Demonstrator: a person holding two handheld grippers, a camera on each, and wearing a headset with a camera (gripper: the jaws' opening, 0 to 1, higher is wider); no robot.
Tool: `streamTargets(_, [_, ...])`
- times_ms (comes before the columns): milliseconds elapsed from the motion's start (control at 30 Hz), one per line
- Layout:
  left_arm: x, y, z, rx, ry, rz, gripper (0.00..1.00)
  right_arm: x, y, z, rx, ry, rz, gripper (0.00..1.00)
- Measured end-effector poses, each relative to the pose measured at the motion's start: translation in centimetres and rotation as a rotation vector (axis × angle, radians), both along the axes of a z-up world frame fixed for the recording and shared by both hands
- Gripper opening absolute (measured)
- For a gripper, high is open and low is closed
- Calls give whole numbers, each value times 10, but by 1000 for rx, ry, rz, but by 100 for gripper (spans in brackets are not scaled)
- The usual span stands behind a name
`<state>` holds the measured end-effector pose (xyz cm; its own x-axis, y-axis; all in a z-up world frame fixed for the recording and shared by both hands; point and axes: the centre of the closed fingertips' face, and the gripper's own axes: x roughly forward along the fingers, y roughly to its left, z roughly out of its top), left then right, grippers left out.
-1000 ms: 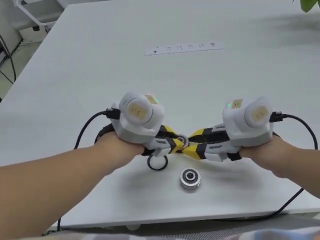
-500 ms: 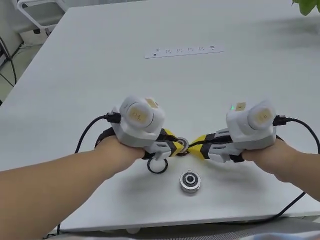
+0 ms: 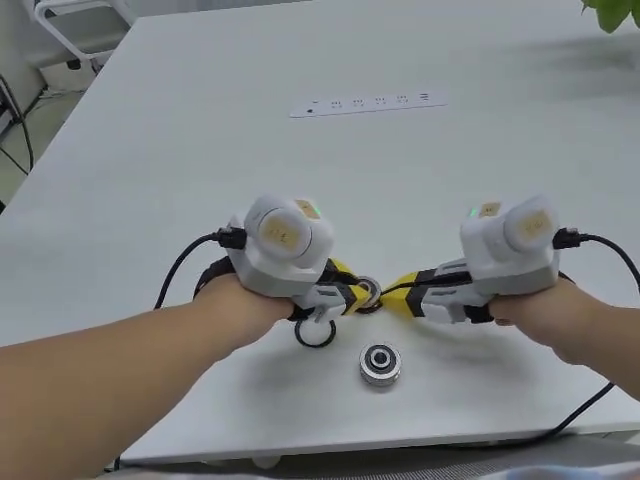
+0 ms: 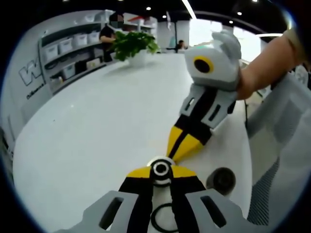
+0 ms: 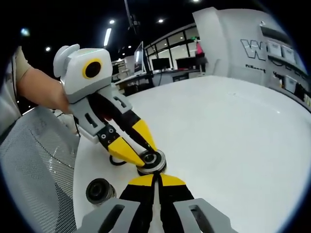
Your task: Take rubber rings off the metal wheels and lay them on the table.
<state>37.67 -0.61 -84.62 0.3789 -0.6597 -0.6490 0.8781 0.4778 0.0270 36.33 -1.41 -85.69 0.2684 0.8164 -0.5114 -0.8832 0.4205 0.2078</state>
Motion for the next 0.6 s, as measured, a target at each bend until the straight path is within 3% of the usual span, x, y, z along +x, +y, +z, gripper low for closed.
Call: streamTargets(600, [-1,-2,0,-2,2,2,13,3,-5,-1,18,67,-54,0])
